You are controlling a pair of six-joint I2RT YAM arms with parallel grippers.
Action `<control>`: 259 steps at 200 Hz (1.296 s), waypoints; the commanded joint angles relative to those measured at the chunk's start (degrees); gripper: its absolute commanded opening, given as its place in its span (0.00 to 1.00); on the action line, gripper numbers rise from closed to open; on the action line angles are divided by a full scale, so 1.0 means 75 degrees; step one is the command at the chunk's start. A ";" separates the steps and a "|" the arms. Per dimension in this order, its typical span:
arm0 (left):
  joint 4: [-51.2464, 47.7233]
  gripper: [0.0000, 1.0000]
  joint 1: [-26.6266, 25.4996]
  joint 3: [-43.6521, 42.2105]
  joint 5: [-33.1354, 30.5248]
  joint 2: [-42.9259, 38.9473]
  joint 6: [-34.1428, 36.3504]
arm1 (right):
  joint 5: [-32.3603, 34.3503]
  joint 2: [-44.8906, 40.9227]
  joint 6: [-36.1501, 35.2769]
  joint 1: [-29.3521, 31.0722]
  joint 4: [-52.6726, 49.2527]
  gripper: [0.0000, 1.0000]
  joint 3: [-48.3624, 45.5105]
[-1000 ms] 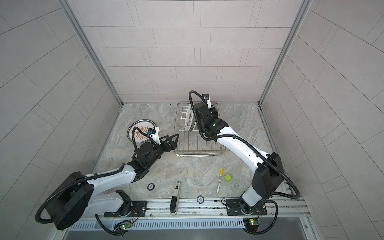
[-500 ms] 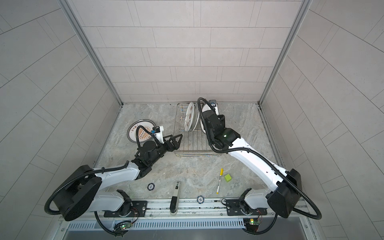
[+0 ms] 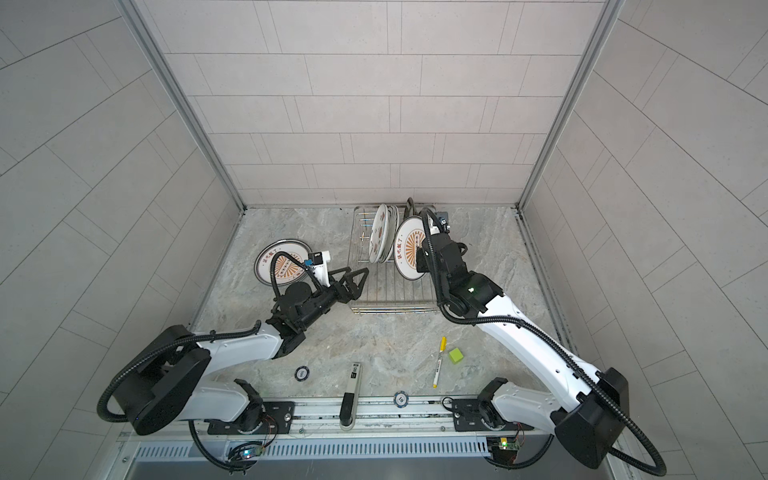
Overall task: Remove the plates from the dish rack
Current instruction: 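Lift the next plate from the rack with the right gripper, then hand the orange-sunburst plate from the right gripper to the left gripper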
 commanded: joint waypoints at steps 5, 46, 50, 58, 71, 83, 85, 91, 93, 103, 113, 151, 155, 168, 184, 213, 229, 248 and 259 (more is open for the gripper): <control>-0.0270 1.00 -0.0024 0.0154 0.0210 -0.0231 0.0162 | -0.0487 -0.0668 0.0309 -0.0009 0.0755 0.03 -0.0280; -0.0082 1.00 0.0074 0.0133 0.0498 -0.0141 0.0107 | -0.2313 -0.1089 0.0779 -0.0219 0.1613 0.02 -0.0957; -0.0056 1.00 0.0100 0.0120 0.0532 -0.0152 0.0090 | -0.2453 -0.1084 0.0825 -0.0220 0.1684 0.03 -0.1002; -0.0016 1.00 0.0195 0.0096 0.0675 -0.0146 -0.0011 | -0.2714 -0.1080 0.0922 -0.0220 0.1874 0.02 -0.1091; 0.0325 1.00 0.0442 0.0013 0.1102 -0.0032 -0.0357 | -0.3033 -0.1049 0.1106 -0.0232 0.2218 0.02 -0.1256; 0.1225 1.00 0.0703 -0.0149 0.1613 0.0260 -0.0897 | -0.3389 -0.1010 0.1255 -0.0254 0.2595 0.02 -0.1400; 0.1353 1.00 0.0749 -0.0174 0.1691 0.0319 -0.0967 | -0.3460 -0.1000 0.1298 -0.0255 0.2671 0.02 -0.1429; 0.1884 1.00 0.0852 -0.0244 0.1904 0.0515 -0.1199 | -0.3671 -0.0982 0.1423 -0.0295 0.2960 0.02 -0.1542; 0.2053 1.00 0.0883 -0.0253 0.1972 0.0576 -0.1265 | -0.3750 -0.0969 0.1487 -0.0301 0.3046 0.02 -0.1588; 0.2542 1.00 0.1016 -0.0286 0.2232 0.0843 -0.1586 | -0.4148 -0.0872 0.1747 -0.0344 0.3596 0.02 -0.1741; 0.2544 1.00 0.1037 -0.0234 0.2312 0.0954 -0.1657 | -0.4440 -0.0770 0.1903 -0.0361 0.3865 0.01 -0.1797; 0.2547 1.00 0.1032 -0.0758 0.1584 0.0305 -0.1530 | -0.4815 -0.0359 0.2195 -0.0360 0.4256 0.01 -0.1841; 0.2544 1.00 0.1033 -0.0794 0.1587 0.0209 -0.1528 | -0.4858 -0.0305 0.2219 -0.0361 0.4294 0.01 -0.1834; 0.2544 0.93 0.1037 -0.0838 0.1724 0.0043 -0.1696 | -0.5021 -0.0128 0.2320 -0.0361 0.4472 0.01 -0.1833; 0.2555 0.75 0.1041 -0.0811 0.1975 0.0033 -0.2018 | -0.5173 0.0019 0.2392 -0.0361 0.4628 0.01 -0.1826; 0.2555 0.54 0.1034 -0.0860 0.2201 -0.0127 -0.2264 | -0.5188 0.0059 0.2498 -0.0419 0.4930 0.00 -0.1984; 0.2544 0.50 0.1033 -0.0941 0.2185 -0.0304 -0.2323 | -0.5128 0.0058 0.2481 -0.0431 0.4961 0.00 -0.2020; 0.2547 0.45 0.1040 -0.0971 0.2127 -0.0354 -0.2370 | -0.5197 0.0133 0.2423 -0.0431 0.4952 0.00 -0.2002; 0.2543 0.40 0.1040 -0.0928 0.2211 -0.0292 -0.2426 | -0.5309 0.0223 0.2399 -0.0426 0.4942 0.00 -0.1982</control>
